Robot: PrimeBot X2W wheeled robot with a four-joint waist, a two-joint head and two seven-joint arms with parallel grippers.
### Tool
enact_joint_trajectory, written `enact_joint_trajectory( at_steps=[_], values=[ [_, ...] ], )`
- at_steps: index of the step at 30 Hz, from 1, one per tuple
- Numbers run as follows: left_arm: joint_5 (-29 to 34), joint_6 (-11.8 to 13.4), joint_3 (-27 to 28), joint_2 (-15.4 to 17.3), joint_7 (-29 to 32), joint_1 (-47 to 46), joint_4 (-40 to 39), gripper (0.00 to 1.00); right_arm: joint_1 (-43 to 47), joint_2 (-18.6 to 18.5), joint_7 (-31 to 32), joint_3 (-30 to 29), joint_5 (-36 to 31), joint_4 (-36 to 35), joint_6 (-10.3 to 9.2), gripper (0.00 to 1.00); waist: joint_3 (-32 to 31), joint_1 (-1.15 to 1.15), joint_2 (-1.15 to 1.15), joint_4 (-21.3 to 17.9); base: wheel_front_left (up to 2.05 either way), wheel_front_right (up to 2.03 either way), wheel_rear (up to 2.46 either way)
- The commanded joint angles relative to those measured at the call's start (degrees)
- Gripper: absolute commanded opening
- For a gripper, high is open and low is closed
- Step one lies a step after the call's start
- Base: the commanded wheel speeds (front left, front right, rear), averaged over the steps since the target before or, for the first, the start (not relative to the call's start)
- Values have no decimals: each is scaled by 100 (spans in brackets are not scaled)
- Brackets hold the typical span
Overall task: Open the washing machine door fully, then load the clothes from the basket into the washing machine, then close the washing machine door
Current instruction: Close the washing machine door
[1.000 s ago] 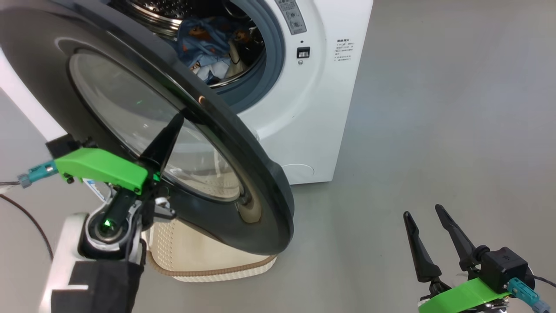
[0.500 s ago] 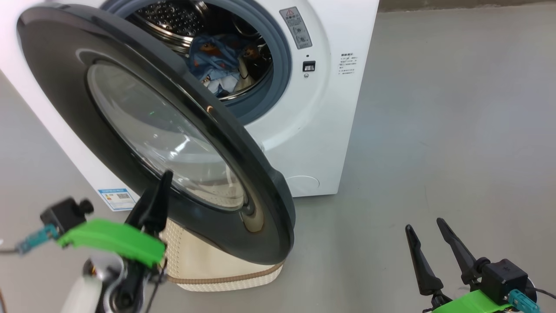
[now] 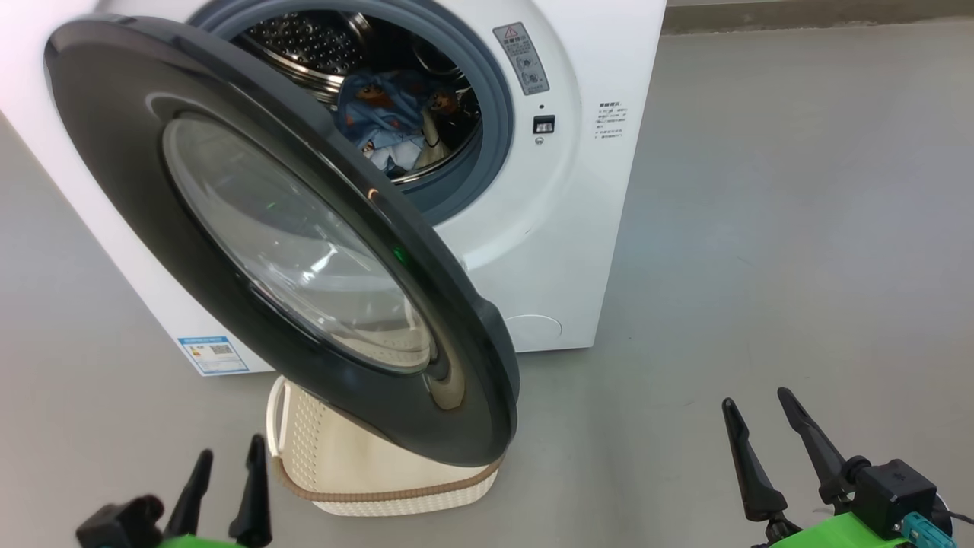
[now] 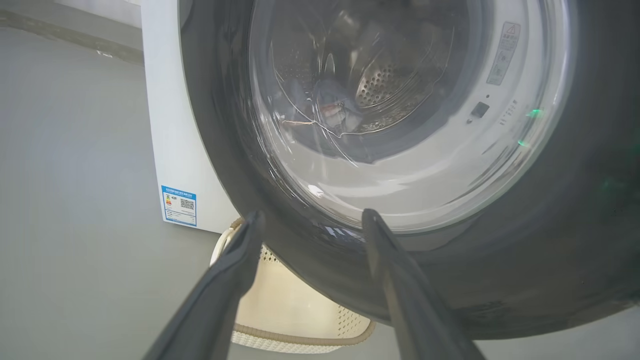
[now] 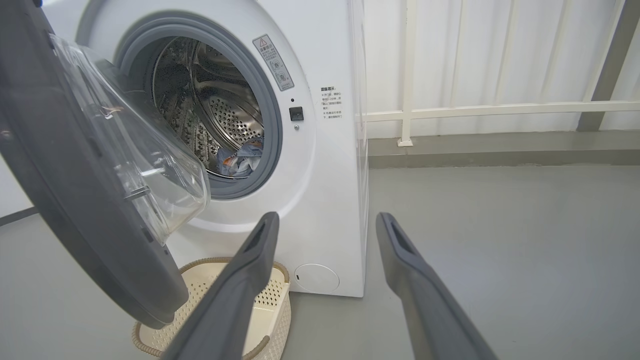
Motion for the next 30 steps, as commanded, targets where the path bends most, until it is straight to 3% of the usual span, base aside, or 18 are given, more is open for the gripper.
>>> enact_joint_trajectory(
  at_steps=[1, 7, 11, 17, 30],
  values=[
    [144, 70, 312, 92, -116, -10, -93, 100, -51, -68, -28, 125, -40, -152, 51, 100, -4, 0, 0, 10, 0, 0, 0],
    [832, 128, 638, -60, -165, 393, -322, 100, -27, -73, -28, 112, -43, -176, 51, 100, -20, 0, 0, 37, 0, 0, 0],
    [1387, -23, 907, -262, -167, 629, -436, 100, -15, -76, -28, 99, -61, -169, 51, 100, -51, 0, 0, 88, 0, 0, 0],
    [1682, -263, 1230, -560, -168, 745, -380, 100, -25, -71, -28, 88, -69, -140, 51, 100, -96, 0, 0, 146, 0, 0, 0],
    [2152, -555, 1717, -802, -168, 807, -383, 100, -24, -104, -28, 133, -56, -121, 51, 100, -130, 0, 0, 217, 0, 0, 0]
  ],
)
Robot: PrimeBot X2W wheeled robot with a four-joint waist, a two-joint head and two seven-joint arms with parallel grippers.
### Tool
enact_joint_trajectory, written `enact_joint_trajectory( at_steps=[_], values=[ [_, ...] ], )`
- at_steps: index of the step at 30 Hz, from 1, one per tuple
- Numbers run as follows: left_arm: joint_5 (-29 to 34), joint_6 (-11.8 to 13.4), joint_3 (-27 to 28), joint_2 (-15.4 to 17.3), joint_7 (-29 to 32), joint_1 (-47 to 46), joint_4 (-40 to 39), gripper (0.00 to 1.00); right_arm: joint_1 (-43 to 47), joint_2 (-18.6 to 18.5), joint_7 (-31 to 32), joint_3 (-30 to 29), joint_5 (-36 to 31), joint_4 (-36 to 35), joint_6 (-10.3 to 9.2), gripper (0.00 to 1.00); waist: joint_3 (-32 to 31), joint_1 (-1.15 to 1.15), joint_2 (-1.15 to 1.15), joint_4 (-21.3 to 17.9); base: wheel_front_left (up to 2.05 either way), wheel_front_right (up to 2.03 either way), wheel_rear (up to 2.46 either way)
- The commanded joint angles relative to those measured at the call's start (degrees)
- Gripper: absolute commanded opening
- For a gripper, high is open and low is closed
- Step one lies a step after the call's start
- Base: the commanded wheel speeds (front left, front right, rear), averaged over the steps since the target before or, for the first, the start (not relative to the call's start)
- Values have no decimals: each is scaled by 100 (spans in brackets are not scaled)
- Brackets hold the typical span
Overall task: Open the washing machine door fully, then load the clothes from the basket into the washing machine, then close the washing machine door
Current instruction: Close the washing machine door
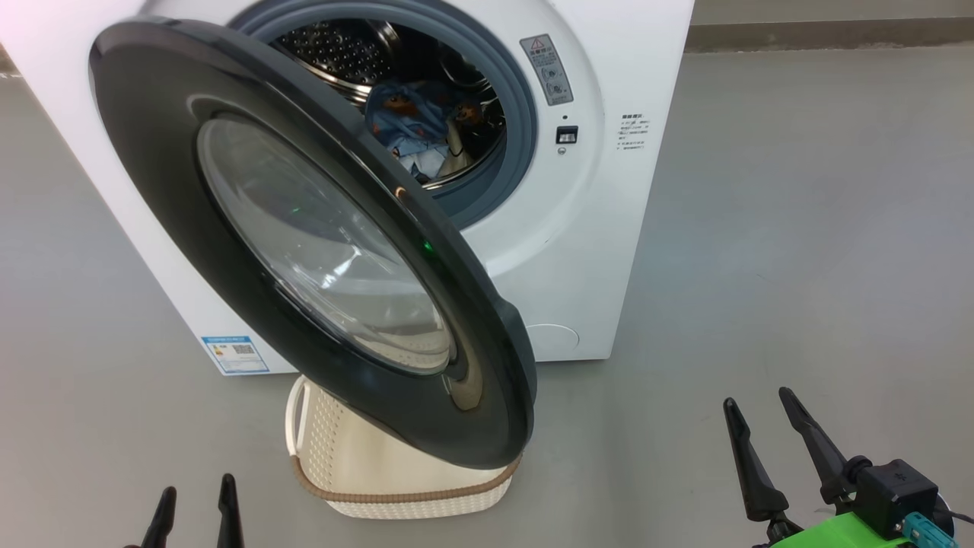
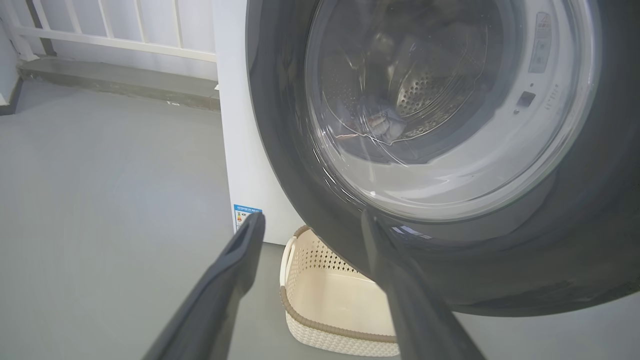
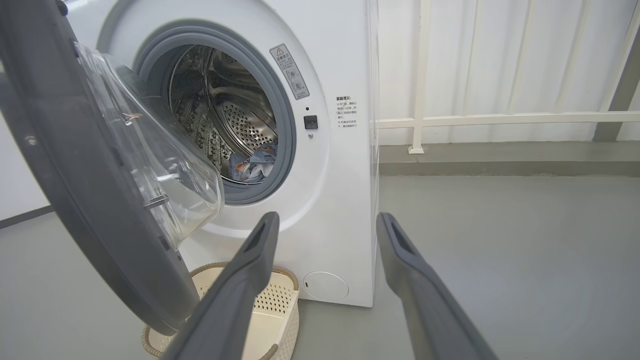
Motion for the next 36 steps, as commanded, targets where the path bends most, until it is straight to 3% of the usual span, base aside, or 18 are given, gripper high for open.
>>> enact_joint_trajectory(
  at_steps=[1, 17, 18, 19, 20, 30, 36],
  values=[
    [70, -17, 222, 1, -77, -59, -136, 100, -47, -94, -28, 151, -54, -124, 51, 100, 2, 0, 0, 1, 0, 0, 0],
    [191, -130, 340, -84, -77, -51, -100, 100, -40, -82, -28, 153, -51, -122, 51, 100, -5, 0, 0, 4, 0, 0, 0],
    [190, -134, 340, -85, -77, -50, -98, 100, -39, -81, -28, 152, -50, -124, 51, 78, -4, 0, 0, 6, 0, 0, 0],
    [189, -138, 338, -87, -77, -49, -95, 100, -39, -78, -28, 157, -42, -126, 51, 20, -4, 0, 0, 8, 0, 0, 0],
    [187, -142, 335, -88, -77, -49, -92, 100, -41, -84, -28, 184, -29, -131, 51, 0, -2, 0, 0, 10, 0, 0, 0],
    [147, -162, 335, -92, -77, -73, -79, 100, -90, -103, -28, 214, 3, -174, 51, 0, 16, 0, 0, 37, 0, 0, 0],
    [146, -159, 320, -92, -78, -78, -86, 100, -446, -105, -28, 407, 21, -724, 51, 0, 37, 0, 0, 42, 0, 0, 0]
  ],
)
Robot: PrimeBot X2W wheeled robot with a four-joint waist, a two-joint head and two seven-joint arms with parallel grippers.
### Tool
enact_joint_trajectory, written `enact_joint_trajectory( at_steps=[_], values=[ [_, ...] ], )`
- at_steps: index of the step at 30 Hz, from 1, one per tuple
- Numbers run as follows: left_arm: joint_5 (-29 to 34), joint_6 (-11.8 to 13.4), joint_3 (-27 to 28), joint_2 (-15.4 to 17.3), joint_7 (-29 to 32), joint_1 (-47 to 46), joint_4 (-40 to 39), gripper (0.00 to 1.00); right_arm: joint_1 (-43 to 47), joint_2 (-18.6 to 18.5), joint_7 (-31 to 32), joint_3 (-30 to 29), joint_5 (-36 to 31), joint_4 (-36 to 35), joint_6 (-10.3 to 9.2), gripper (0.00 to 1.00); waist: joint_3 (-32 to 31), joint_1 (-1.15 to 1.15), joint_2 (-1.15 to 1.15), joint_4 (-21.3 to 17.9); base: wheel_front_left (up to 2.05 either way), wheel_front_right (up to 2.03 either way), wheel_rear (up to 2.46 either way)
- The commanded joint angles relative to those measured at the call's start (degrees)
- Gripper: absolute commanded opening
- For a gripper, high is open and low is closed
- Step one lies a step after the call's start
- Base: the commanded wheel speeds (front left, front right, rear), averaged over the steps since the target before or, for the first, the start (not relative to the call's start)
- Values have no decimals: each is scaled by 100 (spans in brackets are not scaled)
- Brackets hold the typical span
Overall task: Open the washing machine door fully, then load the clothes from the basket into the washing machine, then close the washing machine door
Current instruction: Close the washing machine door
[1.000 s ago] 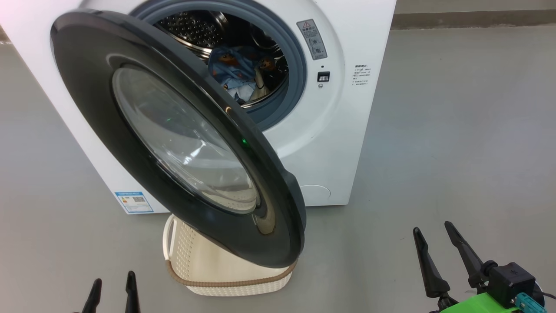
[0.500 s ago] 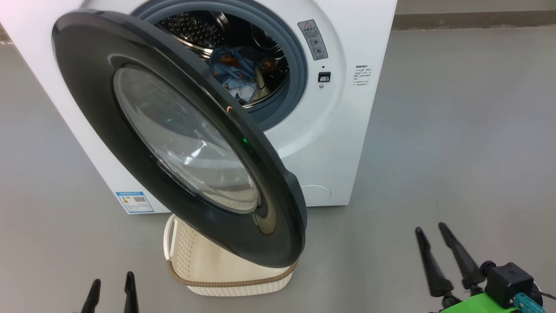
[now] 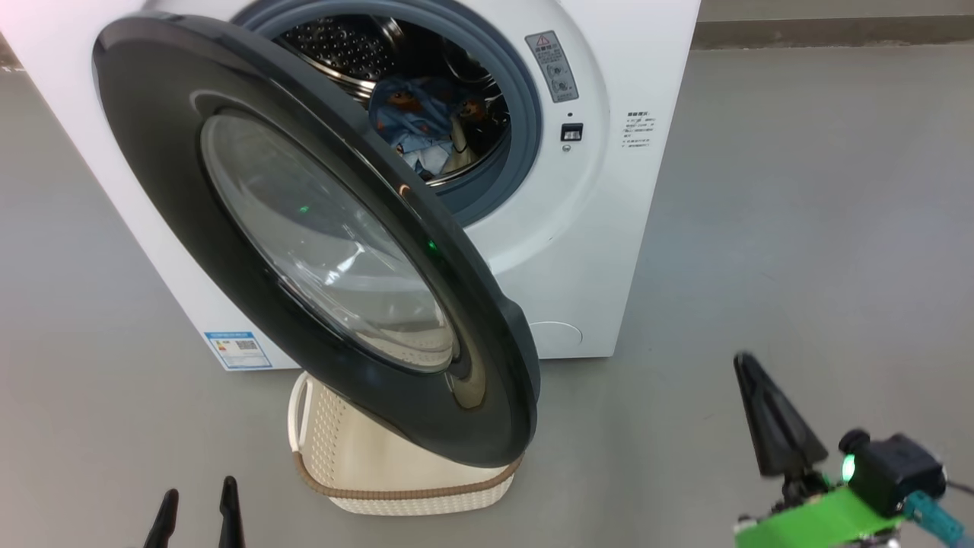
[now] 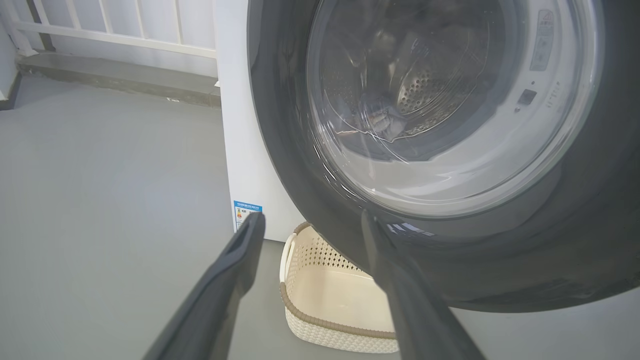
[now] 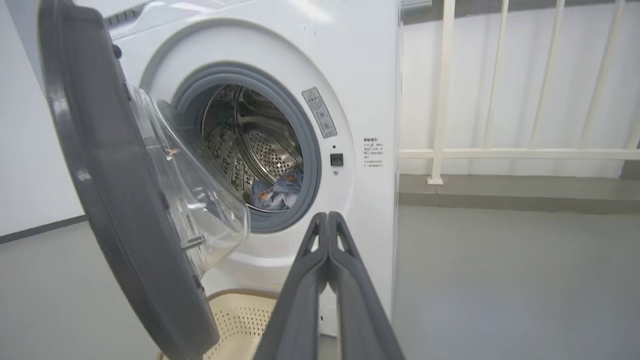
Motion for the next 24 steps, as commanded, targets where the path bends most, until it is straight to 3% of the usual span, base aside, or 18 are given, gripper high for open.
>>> enact_joint_trajectory(
  at_steps=[1, 7, 13, 24],
  values=[
    [38, 6, 176, 28, -76, -98, -123, 100, -411, -84, -27, 217, 33, -357, 51, 0, 9, 0, 0, 5, 0, 0, 0],
    [64, -2, 174, 27, -76, -118, -128, 100, -950, -83, -27, 647, 93, -993, 51, 0, 19, 0, 0, 39, 0, 0, 0],
    [66, -20, 151, 27, -76, -154, -108, 100, -1488, 15, -27, 1680, 217, -1303, 51, 0, 15, 0, 0, 136, 0, 0, 0],
    [-27, 9, 5, 27, -76, -200, -131, 100, -1489, 186, -27, 2958, 592, -258, 51, 0, 29, 0, 0, 433, 0, 0, 0]
  ],
)
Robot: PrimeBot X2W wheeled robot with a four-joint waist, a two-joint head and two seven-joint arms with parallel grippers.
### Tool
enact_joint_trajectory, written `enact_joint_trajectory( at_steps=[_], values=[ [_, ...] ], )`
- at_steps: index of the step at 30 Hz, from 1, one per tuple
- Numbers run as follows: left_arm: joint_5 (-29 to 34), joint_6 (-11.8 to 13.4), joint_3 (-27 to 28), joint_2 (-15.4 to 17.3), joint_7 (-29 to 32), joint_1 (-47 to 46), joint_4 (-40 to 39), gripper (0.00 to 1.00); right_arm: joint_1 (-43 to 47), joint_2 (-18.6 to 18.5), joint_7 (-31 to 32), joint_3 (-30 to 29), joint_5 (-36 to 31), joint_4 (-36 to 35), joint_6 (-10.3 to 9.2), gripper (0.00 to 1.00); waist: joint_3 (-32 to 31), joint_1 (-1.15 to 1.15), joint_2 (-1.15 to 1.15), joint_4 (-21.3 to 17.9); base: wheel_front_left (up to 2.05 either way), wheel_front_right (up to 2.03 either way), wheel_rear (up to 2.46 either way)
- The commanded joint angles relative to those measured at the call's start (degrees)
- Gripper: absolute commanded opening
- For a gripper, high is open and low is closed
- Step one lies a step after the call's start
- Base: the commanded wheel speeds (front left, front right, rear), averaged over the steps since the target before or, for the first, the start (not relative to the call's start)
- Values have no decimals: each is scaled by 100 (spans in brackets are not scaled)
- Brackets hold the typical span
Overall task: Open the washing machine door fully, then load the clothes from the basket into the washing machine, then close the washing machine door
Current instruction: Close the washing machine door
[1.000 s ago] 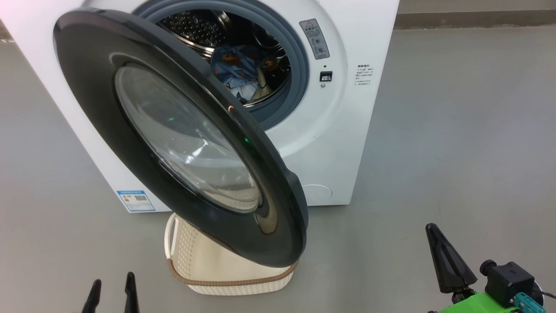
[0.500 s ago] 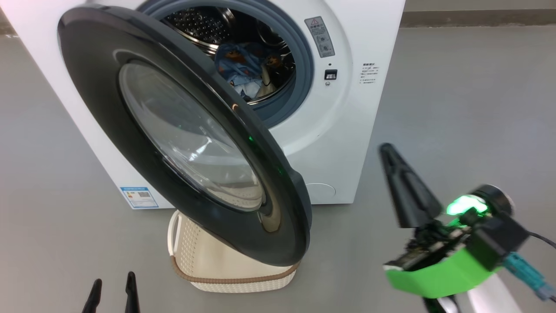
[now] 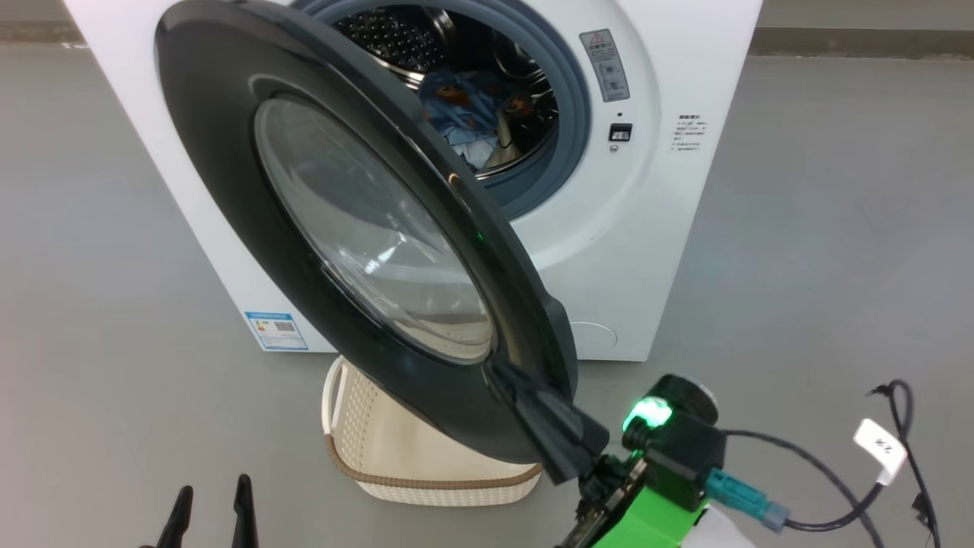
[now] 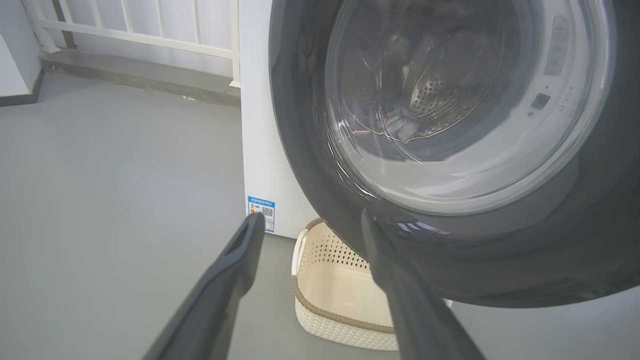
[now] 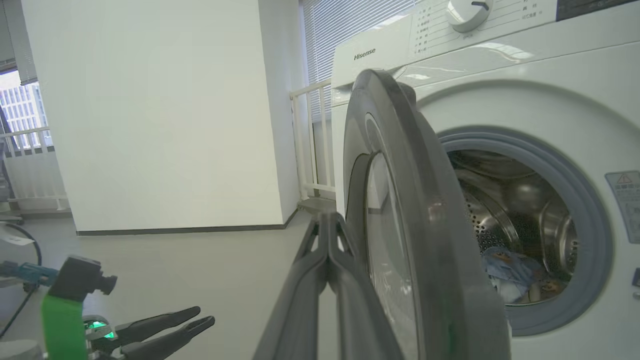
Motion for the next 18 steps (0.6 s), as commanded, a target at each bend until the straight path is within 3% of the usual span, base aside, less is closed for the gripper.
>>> enact_joint_trajectory(
  at_steps=[1, 18],
  values=[
    [-22, 12, 193, 32, -38, -179, -147, 100, 46, 105, -27, 161, 91, 9, 51, 0, 12, 0, 0, 70, 0, 0, 0],
    [-38, 10, 167, 31, -38, -305, -170, 100, -20, 153, -27, -203, 138, 1047, 51, 0, 282, 0, 0, 169, 0, 0, 0]
  ],
)
